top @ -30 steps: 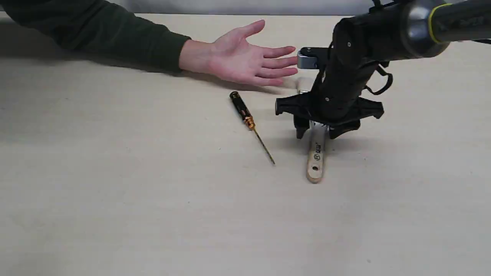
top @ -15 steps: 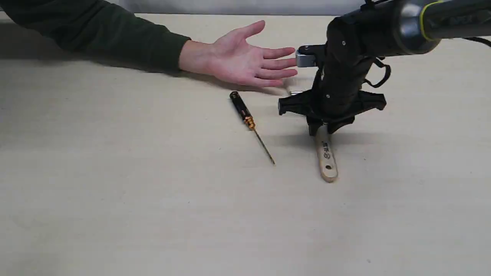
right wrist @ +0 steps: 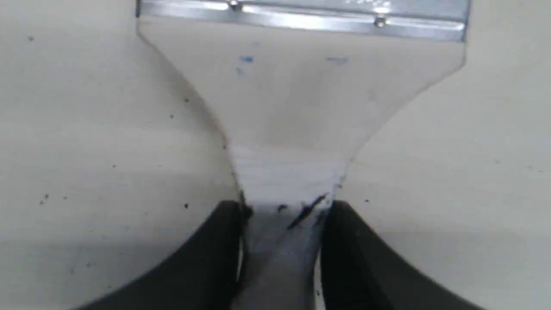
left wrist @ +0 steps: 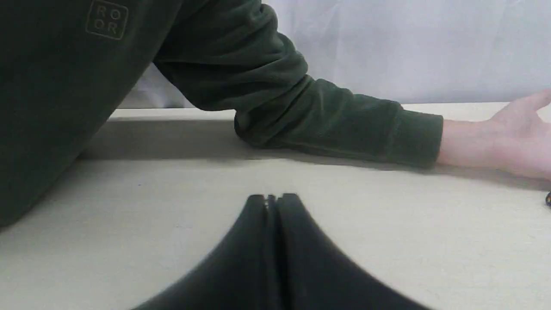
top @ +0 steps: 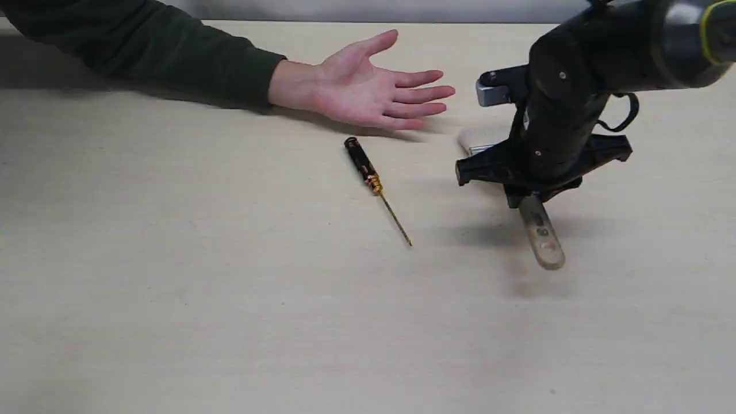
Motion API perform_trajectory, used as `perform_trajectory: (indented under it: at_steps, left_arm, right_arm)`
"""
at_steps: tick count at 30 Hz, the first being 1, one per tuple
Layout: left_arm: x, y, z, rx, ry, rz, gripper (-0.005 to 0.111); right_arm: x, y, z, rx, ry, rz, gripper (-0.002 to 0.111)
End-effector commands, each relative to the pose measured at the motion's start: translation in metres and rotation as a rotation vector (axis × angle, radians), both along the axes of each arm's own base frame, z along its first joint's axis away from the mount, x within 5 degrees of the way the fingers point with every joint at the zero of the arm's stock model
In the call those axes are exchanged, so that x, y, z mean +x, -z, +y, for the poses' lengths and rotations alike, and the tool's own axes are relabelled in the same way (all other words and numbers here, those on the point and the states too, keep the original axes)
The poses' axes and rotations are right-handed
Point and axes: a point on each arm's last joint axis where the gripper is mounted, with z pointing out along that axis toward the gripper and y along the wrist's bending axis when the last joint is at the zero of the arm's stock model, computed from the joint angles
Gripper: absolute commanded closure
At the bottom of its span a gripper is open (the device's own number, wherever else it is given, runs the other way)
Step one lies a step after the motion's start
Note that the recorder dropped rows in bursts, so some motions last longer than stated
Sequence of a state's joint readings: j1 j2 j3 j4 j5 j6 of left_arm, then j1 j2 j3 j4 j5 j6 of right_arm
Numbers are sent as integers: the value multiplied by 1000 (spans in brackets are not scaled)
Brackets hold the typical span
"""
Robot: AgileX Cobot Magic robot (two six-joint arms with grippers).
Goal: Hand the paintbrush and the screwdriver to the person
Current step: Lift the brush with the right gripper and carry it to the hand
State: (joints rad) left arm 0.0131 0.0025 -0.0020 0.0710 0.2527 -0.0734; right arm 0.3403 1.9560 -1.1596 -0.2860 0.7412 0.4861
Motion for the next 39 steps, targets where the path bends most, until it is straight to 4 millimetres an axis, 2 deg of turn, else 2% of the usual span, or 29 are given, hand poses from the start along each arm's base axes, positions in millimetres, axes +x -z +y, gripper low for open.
perform_trajectory:
  at_steps: [1, 8, 14, 20, 25, 39]
  left_arm:
    - [0, 0, 0, -4, 2, -4, 107]
    - [0, 1, 0, -6, 2, -1, 107]
    - [0, 0, 0, -6, 2, -3, 107]
    - [0, 0, 0, -6, 2, -3, 107]
    - [0, 0, 0, -6, 2, -3, 107]
    - [0, 0, 0, -2, 2, -4, 107]
  right_arm:
    - [-6, -27, -4, 34, -3, -97, 104]
    - [-20, -83, -6, 103, -23, -276, 104]
    - [-15, -107, -2, 165, -47, -395, 104]
    - [2, -113, 20, 185, -119, -424, 104]
    - [28, -110, 30, 192, -121, -439, 104]
    - [100, -66, 58, 161, -141, -405, 104]
